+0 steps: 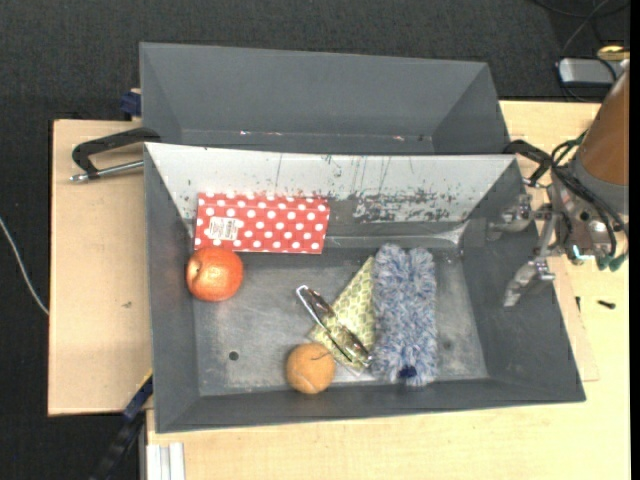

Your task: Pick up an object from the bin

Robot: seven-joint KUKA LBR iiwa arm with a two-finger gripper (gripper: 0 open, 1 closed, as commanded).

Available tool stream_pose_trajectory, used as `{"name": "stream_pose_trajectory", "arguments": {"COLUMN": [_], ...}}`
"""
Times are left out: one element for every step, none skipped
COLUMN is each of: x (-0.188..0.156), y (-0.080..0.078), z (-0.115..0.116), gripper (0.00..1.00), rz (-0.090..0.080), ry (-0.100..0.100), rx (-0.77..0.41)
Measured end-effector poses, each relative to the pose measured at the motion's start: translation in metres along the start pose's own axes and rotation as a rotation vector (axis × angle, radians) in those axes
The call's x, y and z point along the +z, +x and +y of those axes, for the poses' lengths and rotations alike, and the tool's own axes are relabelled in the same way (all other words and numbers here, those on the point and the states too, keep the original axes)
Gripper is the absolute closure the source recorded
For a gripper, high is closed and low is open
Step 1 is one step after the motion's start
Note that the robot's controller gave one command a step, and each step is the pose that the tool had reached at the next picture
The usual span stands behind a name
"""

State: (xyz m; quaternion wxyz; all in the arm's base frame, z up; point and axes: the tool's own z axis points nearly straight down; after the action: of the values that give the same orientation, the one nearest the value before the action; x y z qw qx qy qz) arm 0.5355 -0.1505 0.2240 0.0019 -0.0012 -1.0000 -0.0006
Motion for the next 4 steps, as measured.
{"name": "stream_pose_trajectory", "arguments": {"x": [-0.004, 0.051, 0.063, 0.080], "y": [-0.002, -0.015, -0.035, -0.021], "z": [0.001, 0.026, 0.087, 0.081], "gripper": [0.00, 0.00, 0.00, 0.00], "rz": [-0.007, -0.012, -0.009, -0.005], "ry": [0.002, 0.004, 0.002, 0.002], "rx": [-0.002, -0.256, -0.489, -0.697]}}
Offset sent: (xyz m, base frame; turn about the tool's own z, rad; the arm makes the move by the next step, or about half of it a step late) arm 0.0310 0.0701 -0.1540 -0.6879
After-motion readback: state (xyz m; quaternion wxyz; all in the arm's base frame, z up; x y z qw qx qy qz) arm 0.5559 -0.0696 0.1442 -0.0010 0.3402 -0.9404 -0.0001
